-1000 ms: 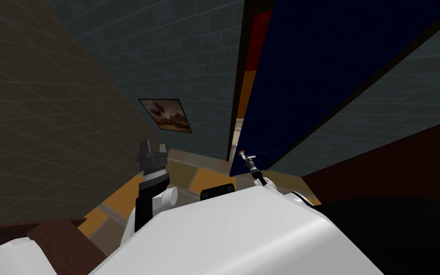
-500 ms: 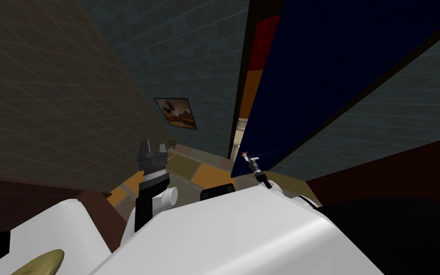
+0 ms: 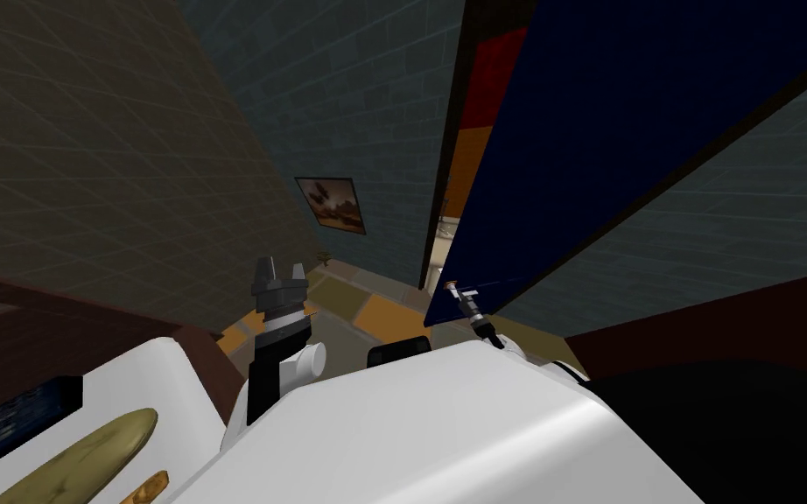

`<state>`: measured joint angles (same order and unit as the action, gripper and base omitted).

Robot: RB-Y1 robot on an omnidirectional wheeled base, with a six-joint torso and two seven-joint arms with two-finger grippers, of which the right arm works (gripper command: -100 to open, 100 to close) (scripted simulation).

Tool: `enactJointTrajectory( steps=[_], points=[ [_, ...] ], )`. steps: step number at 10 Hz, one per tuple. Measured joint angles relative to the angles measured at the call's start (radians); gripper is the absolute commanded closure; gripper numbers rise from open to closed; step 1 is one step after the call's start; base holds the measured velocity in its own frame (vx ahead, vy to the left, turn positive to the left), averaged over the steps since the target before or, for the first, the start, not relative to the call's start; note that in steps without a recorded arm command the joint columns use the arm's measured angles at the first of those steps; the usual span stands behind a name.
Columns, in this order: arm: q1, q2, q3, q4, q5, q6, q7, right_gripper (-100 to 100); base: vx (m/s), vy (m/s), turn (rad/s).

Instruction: Pull the door open

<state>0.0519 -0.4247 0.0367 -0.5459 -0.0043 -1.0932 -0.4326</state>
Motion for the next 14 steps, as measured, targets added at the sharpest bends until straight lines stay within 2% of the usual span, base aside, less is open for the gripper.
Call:
enactJointTrajectory(
  steps=[1, 2, 4, 5, 7, 8, 9, 11, 12, 13, 14],
  points=[
    [0.002, -0.009, 0.001, 0.008, 0.0, -0.012, -0.007, 100, -0.124, -0.035, 0.128],
    [0.021, -0.016, 0.001, -0.004, 0.0, -0.017, -0.013, 100, -0.108, -0.05, 0.029],
    [0.022, -0.014, 0.006, 0.006, 0.003, -0.027, -0.015, 100, -0.089, -0.034, 0.119],
    [0.045, -0.021, 0.004, -0.019, 0.002, -0.024, -0.019, 100, -0.143, -0.086, 0.139],
    [0.036, -0.021, 0.009, 0.01, 0.004, -0.052, -0.022, 100, -0.156, -0.054, 0.133],
    [0.037, -0.026, 0.008, 0.031, 0.004, -0.076, -0.025, 100, -0.187, -0.078, 0.162],
    [0.054, -0.03, 0.009, 0.019, 0.004, -0.083, -0.028, 100, -0.176, -0.075, 0.148],
    [0.048, -0.036, 0.014, 0.071, 0.008, -0.13, -0.035, 100, -0.187, -0.074, 0.191],
    [0.07, -0.042, 0.015, 0.051, 0.008, -0.135, -0.041, 100, -0.222, -0.089, 0.17],
    [0.072, -0.045, 0.017, 0.062, 0.009, -0.15, -0.045, 100, -0.195, -0.03, 0.155],
    [0.092, -0.051, 0.015, 0.044, 0.008, -0.155, -0.047, 100, -0.079, -0.003, 0.018]
  ],
)
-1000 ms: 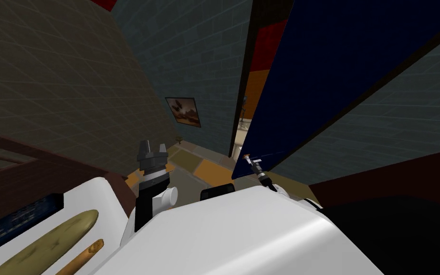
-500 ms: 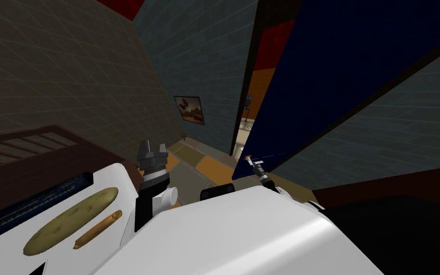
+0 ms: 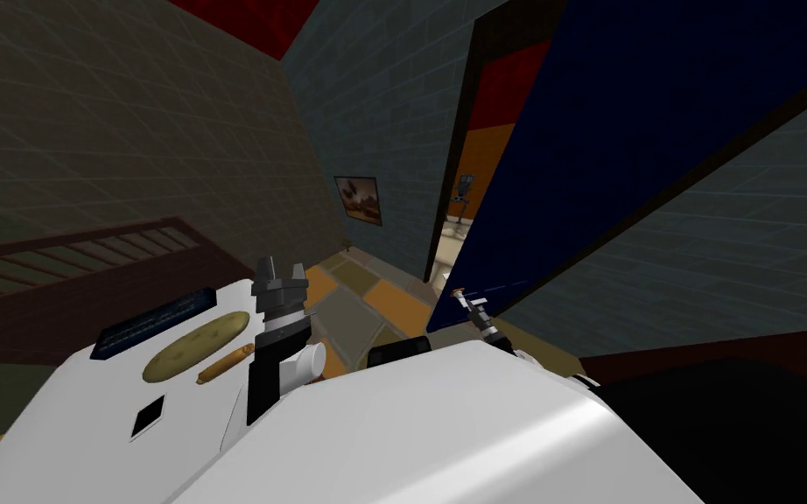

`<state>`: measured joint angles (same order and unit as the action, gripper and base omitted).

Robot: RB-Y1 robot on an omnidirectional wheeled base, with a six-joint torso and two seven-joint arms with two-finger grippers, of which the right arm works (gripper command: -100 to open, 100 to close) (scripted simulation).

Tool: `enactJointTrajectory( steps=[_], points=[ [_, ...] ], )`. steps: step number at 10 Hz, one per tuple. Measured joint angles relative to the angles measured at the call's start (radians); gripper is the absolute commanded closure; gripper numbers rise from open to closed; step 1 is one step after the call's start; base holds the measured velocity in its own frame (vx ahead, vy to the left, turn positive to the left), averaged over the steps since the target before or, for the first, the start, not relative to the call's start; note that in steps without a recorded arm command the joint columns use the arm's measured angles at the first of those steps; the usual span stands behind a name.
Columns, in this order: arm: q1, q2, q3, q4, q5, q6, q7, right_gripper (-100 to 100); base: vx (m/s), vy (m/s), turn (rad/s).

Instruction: Pull the door open

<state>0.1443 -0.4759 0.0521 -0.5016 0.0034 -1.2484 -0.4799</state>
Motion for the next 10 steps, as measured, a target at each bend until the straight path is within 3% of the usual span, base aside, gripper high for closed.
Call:
enactJointTrajectory(
  steps=[2, 5, 6, 9, 10],
  points=[
    [-0.001, 0.003, 0.002, 0.0, -0.005, 0.009, 0.004, 100, -0.162, -0.037, 0.128],
    [-0.035, 0.01, 0.006, 0.014, -0.023, 0.028, 0.021, 100, -0.18, -0.065, 0.146],
    [-0.024, 0.013, 0.006, -0.022, -0.033, 0.057, 0.03, 100, -0.195, -0.108, 0.175],
    [-0.086, 0.034, 0.016, 0.024, -0.06, 0.077, 0.06, 100, -0.183, -0.068, 0.151],
    [-0.081, 0.036, 0.017, 0.006, -0.065, 0.093, 0.066, 100, -0.171, -0.064, 0.199]
  ],
)
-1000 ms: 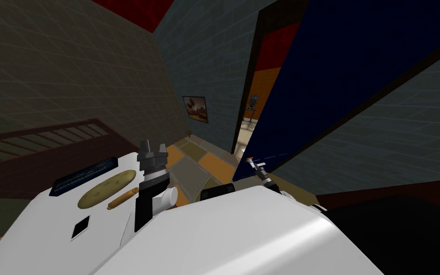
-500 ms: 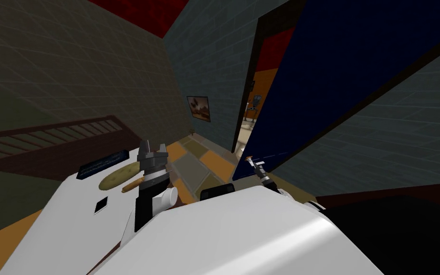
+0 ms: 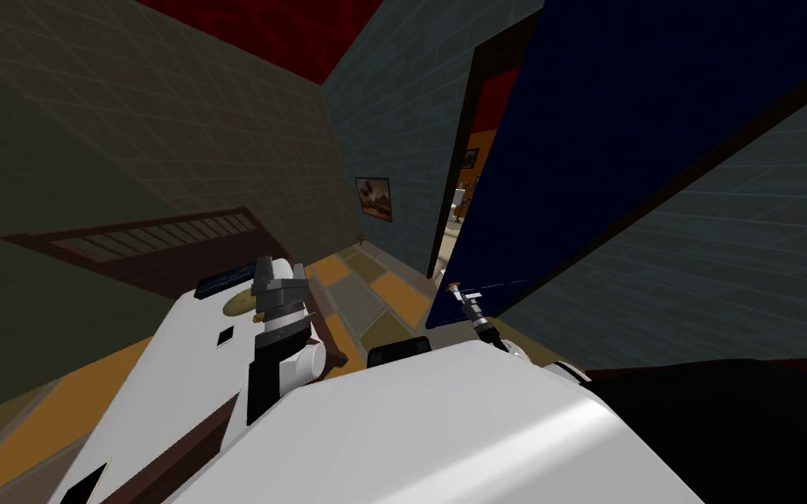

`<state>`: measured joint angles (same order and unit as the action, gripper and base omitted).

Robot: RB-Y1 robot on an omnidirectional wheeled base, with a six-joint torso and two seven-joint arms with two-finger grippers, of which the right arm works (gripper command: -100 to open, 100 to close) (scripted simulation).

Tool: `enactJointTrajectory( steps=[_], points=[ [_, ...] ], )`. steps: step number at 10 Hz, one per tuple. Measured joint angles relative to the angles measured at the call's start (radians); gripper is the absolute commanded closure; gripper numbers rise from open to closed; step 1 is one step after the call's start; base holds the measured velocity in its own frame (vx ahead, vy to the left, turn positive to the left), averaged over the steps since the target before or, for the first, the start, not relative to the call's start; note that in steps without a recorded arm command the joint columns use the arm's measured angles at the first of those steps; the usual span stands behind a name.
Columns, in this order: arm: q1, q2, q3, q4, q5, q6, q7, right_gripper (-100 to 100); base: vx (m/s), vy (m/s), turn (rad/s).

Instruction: Pull the door open

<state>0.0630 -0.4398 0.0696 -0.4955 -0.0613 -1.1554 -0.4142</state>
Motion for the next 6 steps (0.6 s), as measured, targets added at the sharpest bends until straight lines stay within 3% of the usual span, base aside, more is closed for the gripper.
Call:
enactJointTrajectory(
  steps=[2, 4, 5, 6],
  points=[
    [-0.005, 0.006, 0.002, -0.037, -0.021, 0.05, 0.019, 100, -0.209, -0.076, 0.164],
    [-0.053, 0.015, 0.008, 0.009, -0.041, 0.054, 0.034, 100, -0.203, -0.082, 0.173],
    [-0.071, 0.022, 0.011, 0.027, -0.047, 0.059, 0.042, 100, -0.072, -0.038, 0.034],
    [-0.065, 0.026, 0.014, 0.011, -0.05, 0.072, 0.047, 100, -0.081, -0.044, 0.096]
  ],
)
